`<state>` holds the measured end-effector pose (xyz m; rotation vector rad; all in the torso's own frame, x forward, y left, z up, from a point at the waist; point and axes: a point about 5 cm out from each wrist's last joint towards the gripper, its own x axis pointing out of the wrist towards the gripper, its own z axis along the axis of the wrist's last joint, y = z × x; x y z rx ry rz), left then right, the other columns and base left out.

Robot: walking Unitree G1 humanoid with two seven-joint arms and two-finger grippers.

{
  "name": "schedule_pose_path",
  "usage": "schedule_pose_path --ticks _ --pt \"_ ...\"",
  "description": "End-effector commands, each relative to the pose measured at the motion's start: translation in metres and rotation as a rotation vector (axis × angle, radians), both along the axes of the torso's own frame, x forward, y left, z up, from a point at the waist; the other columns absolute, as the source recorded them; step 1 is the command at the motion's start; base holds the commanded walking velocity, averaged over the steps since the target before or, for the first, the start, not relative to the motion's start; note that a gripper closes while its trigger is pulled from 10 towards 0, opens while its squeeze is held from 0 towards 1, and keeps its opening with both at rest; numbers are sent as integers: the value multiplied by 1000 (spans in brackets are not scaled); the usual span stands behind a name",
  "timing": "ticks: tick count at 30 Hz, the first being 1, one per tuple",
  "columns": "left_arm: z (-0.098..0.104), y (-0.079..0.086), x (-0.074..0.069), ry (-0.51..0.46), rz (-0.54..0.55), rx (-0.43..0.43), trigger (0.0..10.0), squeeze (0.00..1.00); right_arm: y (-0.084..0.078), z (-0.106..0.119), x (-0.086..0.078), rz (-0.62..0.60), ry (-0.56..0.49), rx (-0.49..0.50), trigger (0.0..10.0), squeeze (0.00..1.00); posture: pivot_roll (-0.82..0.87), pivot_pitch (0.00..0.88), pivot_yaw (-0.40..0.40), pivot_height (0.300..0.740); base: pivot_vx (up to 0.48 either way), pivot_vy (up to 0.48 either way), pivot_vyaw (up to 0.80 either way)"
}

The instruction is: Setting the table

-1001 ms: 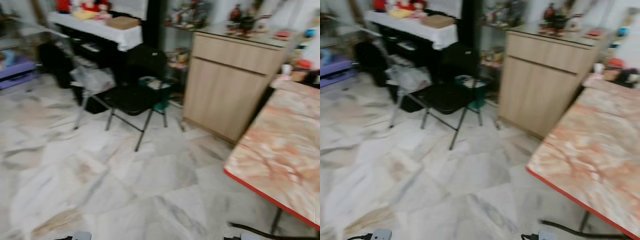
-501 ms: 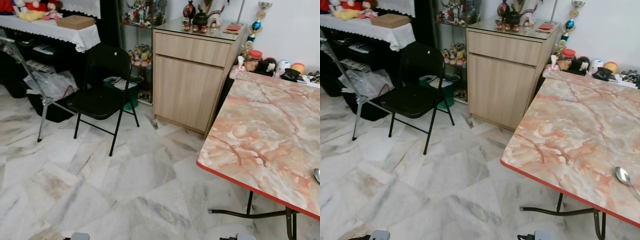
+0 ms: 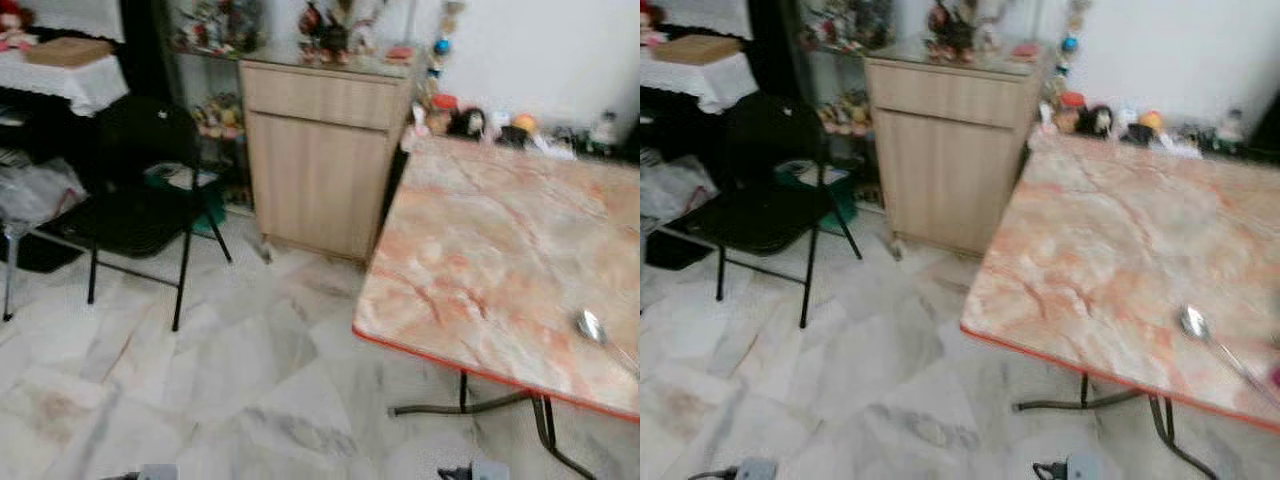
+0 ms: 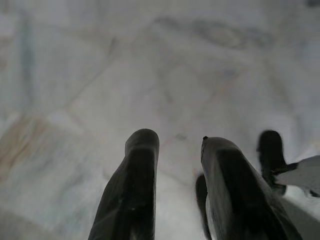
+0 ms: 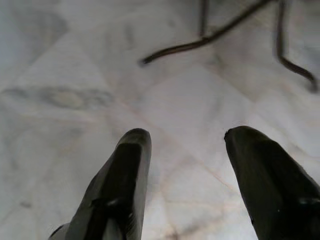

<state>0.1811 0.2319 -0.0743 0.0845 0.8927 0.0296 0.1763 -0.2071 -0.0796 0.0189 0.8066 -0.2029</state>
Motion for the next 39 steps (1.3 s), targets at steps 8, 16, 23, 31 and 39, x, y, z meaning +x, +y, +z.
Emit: schedule_pose_path --ticks 8,16,23,31,39 --pt "0 -38 19 23 -53 -38 10000 0 7 -2 8 -171 38 269 10000 0 53 113 -51 740 0 0 -800" --pt "2 -37 21 23 -60 -36 10000 0 4 1 12 -180 9 254 10000 0 21 74 -40 740 0 0 -200" --pt "2 -36 22 20 -75 -19 10000 0 4 1 10 -184 12 254 10000 0 21 37 -40 740 0 -60 0" --pt "0 -37 19 36 -73 -23 10000 0 4 0 9 -188 14 250 10000 0 19 23 -42 740 0 -480 0" --pt "-1 -35 16 44 -73 -17 10000 0 5 -2 7 -189 28 251 10000 0 23 3 -41 740 0 -60 -252"
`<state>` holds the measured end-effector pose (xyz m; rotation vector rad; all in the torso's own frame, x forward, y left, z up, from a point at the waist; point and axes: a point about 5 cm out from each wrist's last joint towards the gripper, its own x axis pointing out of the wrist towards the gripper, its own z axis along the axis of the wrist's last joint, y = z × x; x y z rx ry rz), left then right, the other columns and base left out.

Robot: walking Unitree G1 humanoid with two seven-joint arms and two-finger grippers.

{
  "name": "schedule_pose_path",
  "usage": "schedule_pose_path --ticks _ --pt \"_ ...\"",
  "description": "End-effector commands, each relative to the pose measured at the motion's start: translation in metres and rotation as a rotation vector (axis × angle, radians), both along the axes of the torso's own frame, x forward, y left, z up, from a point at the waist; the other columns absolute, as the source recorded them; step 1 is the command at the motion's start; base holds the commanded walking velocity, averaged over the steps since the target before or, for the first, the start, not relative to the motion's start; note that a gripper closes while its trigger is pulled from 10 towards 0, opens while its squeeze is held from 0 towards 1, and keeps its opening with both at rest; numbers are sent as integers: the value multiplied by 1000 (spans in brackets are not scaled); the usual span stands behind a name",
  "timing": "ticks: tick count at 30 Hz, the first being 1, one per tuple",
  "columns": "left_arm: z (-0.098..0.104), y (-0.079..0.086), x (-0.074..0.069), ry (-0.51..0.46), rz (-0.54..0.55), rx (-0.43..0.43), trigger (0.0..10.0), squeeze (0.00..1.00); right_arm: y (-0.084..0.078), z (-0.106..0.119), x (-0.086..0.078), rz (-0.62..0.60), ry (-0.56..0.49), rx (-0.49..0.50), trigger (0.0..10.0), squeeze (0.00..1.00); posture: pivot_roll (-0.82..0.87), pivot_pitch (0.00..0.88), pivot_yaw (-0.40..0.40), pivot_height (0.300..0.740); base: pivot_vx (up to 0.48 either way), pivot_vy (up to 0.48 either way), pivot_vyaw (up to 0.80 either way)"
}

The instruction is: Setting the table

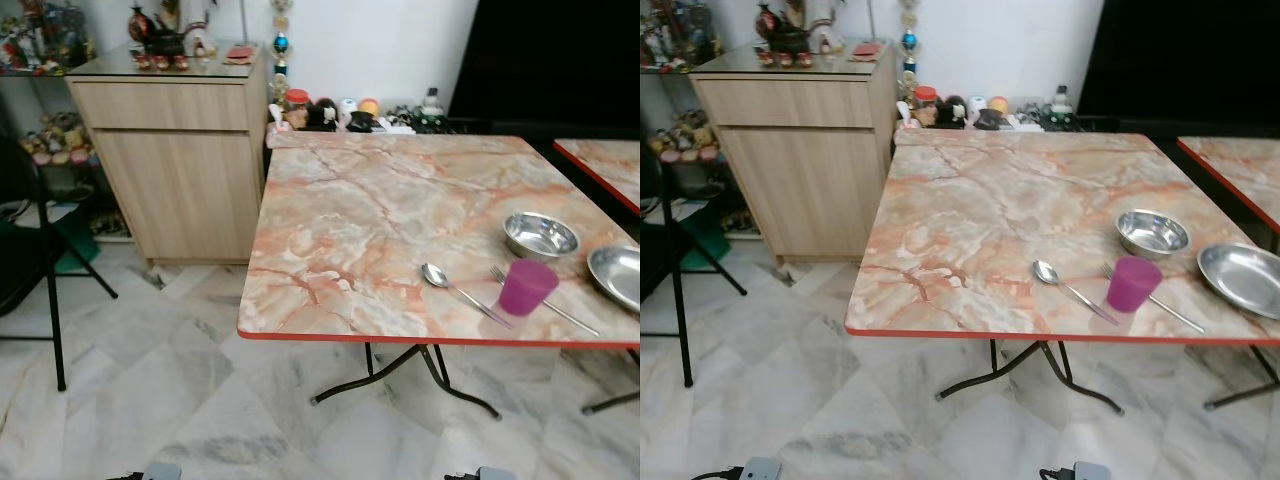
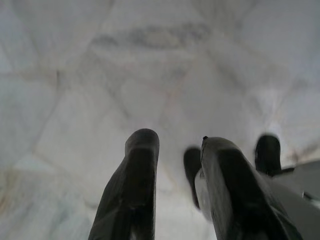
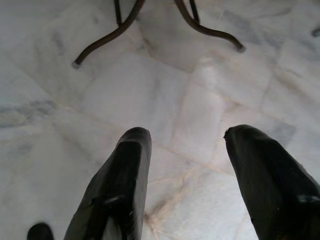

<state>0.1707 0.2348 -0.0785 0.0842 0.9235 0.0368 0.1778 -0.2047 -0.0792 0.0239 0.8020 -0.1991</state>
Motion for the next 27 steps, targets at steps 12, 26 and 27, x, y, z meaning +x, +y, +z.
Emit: schedule_pose_path --ticks 12,26,27 --pt "3 -42 27 15 -99 -27 10000 0 1 -2 4 -210 12 248 10000 0 17 0 -39 740 0 -240 0" --pt "4 -42 30 6 -93 -30 10000 0 0 1 9 -213 1 246 10000 0 23 25 -45 740 0 -274 -176" --pt "5 -42 30 6 -93 -29 10000 0 0 1 9 -214 1 245 10000 0 23 25 -45 740 0 -480 -756"
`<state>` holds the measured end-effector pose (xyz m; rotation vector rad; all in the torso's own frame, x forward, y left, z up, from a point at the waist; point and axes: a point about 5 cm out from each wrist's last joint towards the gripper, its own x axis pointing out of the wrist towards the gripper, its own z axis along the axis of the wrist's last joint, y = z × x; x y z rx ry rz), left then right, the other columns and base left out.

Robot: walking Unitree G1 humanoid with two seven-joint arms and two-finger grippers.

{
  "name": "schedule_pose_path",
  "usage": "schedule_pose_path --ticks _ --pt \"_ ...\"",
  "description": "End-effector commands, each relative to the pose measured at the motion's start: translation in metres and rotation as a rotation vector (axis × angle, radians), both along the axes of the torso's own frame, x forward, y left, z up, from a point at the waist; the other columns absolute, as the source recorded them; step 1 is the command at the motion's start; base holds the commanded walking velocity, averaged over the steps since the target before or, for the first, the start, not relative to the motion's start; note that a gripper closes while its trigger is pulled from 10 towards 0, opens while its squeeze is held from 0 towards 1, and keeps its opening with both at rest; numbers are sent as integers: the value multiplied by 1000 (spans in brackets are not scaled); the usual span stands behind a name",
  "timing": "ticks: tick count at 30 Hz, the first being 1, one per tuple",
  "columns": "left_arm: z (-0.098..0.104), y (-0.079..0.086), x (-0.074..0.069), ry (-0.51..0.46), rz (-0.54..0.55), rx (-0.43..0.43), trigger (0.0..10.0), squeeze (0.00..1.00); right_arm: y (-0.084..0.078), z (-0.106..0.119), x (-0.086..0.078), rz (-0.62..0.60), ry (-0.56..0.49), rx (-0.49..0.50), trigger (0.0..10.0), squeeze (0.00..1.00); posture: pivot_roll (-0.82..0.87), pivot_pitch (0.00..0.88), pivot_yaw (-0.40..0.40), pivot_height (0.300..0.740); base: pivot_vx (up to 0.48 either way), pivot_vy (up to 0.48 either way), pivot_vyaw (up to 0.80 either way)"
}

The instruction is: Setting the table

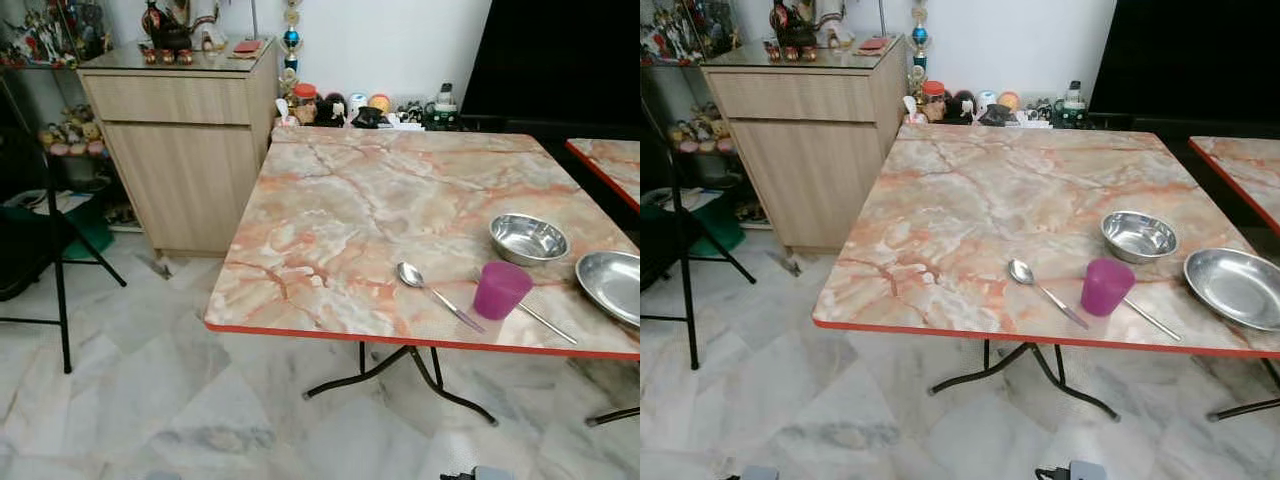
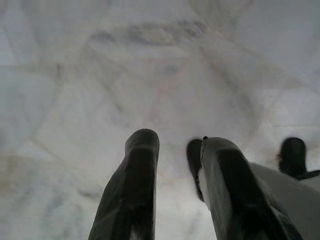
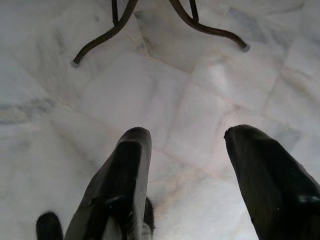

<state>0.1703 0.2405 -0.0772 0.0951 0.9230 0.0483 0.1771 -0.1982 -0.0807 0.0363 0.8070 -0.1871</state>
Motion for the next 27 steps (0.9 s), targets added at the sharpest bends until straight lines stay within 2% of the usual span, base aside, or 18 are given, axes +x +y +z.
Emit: schedule_pose_path --ticks 1,4,20,22,27 --pt "3 -48 31 7 -97 -44 10000 0 -7 3 10 -221 -1 229 10000 0 23 25 -45 740 0 -480 -587" --pt "3 -48 31 5 -95 -43 10000 0 -7 3 11 -219 -8 226 10000 0 25 30 -44 740 0 -480 -148" --pt "3 -47 30 6 -90 -44 10000 0 -5 5 14 -208 -21 226 10000 0 29 55 -47 740 0 -30 0" --pt "3 -47 30 6 -90 -45 10000 0 -5 5 15 -208 -22 225 10000 0 28 56 -47 740 0 -480 0" --pt "3 -47 30 6 -91 -45 10000 0 -5 5 15 -206 -24 223 10000 0 30 62 -47 740 0 0 0"
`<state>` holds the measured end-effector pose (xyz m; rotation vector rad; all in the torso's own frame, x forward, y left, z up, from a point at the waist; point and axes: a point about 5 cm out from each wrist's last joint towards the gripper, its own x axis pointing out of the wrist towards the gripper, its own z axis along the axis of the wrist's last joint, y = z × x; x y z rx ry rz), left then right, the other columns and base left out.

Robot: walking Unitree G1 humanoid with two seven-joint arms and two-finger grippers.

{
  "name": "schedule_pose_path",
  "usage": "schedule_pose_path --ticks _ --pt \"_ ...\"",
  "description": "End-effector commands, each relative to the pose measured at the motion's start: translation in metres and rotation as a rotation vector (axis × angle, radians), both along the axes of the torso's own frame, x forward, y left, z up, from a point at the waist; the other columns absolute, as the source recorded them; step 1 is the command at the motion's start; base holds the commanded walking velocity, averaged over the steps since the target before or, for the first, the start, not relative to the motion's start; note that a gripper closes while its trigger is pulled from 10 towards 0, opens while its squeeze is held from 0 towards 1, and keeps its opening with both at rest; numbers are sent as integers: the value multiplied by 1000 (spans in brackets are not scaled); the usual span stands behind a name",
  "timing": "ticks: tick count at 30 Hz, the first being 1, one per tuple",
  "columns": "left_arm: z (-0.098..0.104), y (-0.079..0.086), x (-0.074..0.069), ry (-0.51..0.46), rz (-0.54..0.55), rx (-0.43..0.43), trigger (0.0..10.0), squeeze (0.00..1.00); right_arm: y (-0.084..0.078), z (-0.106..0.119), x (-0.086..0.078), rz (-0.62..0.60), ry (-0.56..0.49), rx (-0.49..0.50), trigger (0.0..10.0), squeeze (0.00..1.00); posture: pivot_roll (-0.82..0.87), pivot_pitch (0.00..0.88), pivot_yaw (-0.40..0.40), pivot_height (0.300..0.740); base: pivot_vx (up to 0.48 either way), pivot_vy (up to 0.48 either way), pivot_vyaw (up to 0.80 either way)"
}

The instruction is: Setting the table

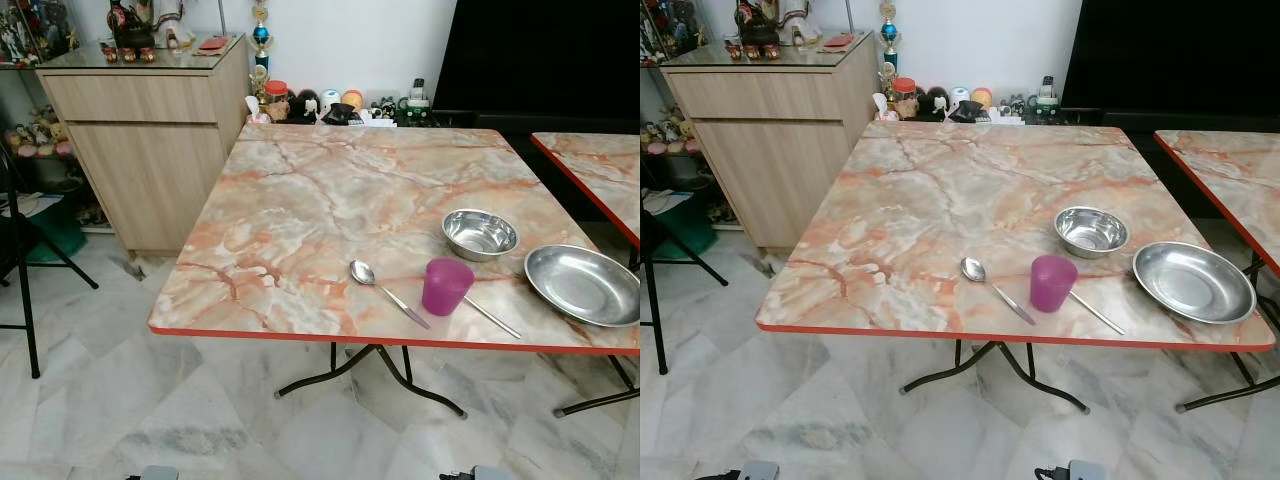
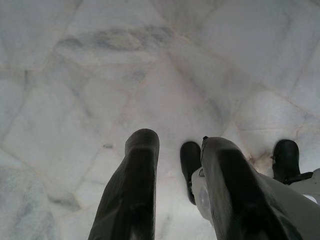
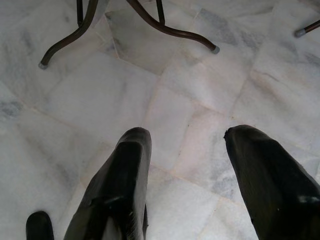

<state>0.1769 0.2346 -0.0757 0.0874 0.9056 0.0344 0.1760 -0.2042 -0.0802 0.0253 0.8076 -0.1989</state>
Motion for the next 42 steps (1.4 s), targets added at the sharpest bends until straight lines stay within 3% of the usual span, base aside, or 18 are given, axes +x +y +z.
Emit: schedule_pose_path --ticks 1,21,31,42 --pt "2 -41 24 23 -83 -30 10000 0 1 5 16 -198 -28 237 10000 0 30 62 -47 740 0 0 0" --pt "2 -40 25 22 -55 -32 10000 0 1 6 19 -192 -32 237 10000 0 38 73 -51 740 0 -48 0" --pt "2 -40 25 23 -54 -26 10000 0 1 6 18 -190 -30 239 10000 0 38 80 -53 740 0 465 0" --pt "3 -41 26 17 -78 -17 10000 0 2 6 18 -186 -30 240 10000 0 41 82 -50 740 0 0 0"
